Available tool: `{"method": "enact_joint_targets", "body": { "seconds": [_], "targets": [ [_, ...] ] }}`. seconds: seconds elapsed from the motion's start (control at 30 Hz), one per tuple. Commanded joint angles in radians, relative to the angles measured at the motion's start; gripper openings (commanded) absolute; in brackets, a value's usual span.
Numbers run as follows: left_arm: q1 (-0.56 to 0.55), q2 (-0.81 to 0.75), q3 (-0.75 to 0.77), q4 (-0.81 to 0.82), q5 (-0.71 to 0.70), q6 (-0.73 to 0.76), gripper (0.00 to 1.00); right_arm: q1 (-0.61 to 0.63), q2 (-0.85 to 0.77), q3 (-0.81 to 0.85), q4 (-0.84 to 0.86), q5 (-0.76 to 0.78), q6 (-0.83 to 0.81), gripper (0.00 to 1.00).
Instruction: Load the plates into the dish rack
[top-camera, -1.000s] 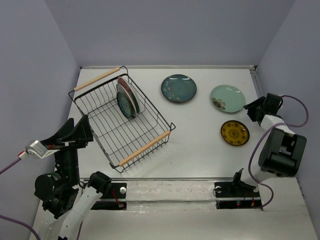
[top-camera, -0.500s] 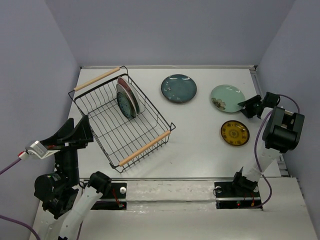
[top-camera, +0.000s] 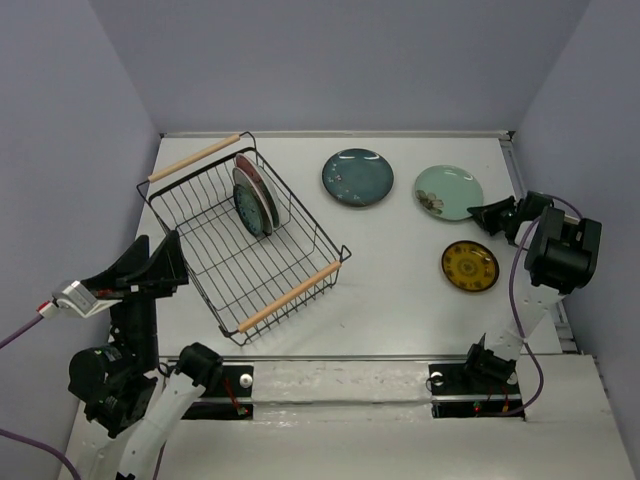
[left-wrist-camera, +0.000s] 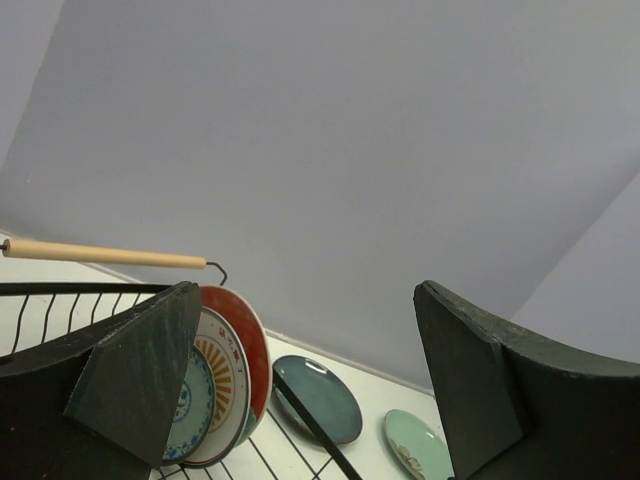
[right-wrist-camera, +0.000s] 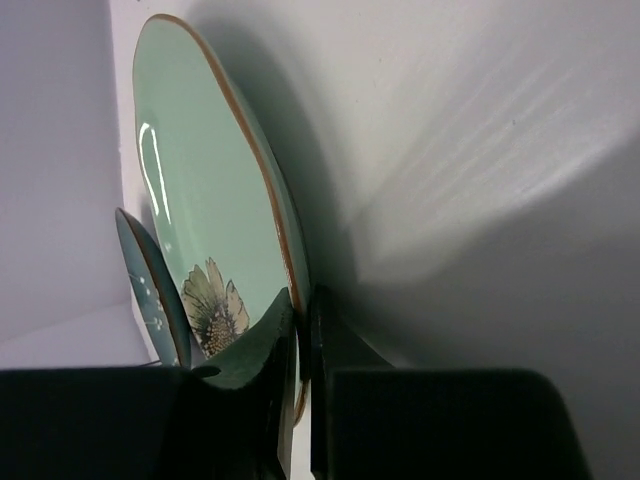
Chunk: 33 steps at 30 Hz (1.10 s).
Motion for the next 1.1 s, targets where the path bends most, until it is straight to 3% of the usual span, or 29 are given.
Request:
{"method": "enact_joint_targets", "body": {
  "seconds": [0.0,0.23,0.47,0.6,0.73,0.8,0.87,0.97,1.07],
  "targets": [
    [0.007,0.032,-0.001,0.054,0.012,0.022,0.99,0.013,-0.114,-0.064,0.027,0.087,0.019,0.07],
    [0.023,0.049,-0.004,0.057,0.033,0.023,0.99,0.113,-0.465,-0.058,-0.061,0.271,-0.088,0.07],
    [0.039,0.081,-0.005,0.06,0.043,0.031,0.99,0.352,-0.757,-0.003,-0.185,0.541,-0.223,0.07],
    [0.045,0.087,-0.004,0.06,0.035,0.04,0.99,0.562,-0.851,0.114,-0.251,0.684,-0.285,0.07],
    [0.066,0.101,-0.004,0.062,0.038,0.038,0.99,0.759,-0.833,0.249,-0.318,0.84,-0.38,0.07],
    [0.086,0.107,-0.004,0.063,0.044,0.035,0.99,0.921,-0.791,0.373,-0.352,0.96,-0.449,0.07],
    [0.099,0.108,-0.004,0.063,0.03,0.032,0.99,1.074,-0.708,0.491,-0.352,1.041,-0.513,0.07],
    [0.106,0.108,-0.004,0.059,0.01,0.028,0.99,1.193,-0.569,0.617,-0.351,1.072,-0.565,0.07],
    [0.111,0.109,-0.001,0.053,-0.008,0.023,0.99,1.352,-0.414,0.852,-0.36,1.125,-0.624,0.07]
  ]
}}
